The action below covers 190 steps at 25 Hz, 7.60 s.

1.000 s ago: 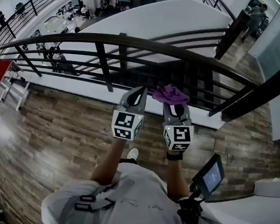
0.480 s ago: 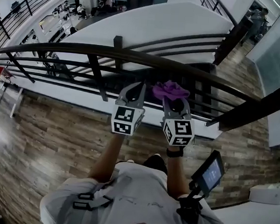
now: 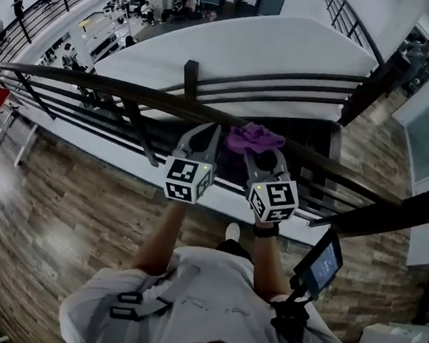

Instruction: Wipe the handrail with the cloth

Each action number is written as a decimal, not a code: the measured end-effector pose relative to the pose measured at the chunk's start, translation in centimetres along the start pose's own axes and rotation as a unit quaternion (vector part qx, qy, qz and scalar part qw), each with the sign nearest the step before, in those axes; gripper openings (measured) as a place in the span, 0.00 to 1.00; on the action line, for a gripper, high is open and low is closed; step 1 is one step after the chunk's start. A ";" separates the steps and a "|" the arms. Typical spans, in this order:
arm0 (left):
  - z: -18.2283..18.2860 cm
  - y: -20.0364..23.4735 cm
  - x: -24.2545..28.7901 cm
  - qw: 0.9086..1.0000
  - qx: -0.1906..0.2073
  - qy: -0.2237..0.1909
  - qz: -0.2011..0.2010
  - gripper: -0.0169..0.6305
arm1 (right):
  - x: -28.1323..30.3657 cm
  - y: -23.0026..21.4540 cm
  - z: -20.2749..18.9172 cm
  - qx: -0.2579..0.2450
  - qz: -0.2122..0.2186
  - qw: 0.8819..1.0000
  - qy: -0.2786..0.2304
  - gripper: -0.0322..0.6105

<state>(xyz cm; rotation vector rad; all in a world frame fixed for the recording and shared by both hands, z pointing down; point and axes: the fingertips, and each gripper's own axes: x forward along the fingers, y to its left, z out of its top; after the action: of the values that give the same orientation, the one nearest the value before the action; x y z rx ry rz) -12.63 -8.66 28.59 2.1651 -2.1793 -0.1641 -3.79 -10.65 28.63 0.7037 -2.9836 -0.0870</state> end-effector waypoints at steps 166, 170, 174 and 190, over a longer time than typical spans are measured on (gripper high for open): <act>-6.7 -25.0 21.5 0.945 0.015 0.102 -0.310 0.03 | -12.3 -31.0 -19.2 -0.019 -0.221 0.936 0.275 0.14; -7.5 -28.3 22.0 0.936 0.010 0.107 -0.334 0.03 | -14.9 -33.8 -19.5 -0.016 -0.255 0.928 0.272 0.14; -8.6 -33.1 21.7 0.921 0.007 0.113 -0.372 0.03 | -18.2 -36.7 -19.8 -0.011 -0.290 0.920 0.263 0.14; -11.7 -47.5 22.1 0.875 0.002 0.132 -0.466 0.03 | -31.1 -49.1 -20.2 0.013 -0.393 0.884 0.251 0.14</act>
<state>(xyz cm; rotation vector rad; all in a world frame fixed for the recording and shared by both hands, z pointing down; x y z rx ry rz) 35.76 -31.37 33.79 2.8230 -0.8505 0.0959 47.47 -41.36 43.29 1.6032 -2.0562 0.0811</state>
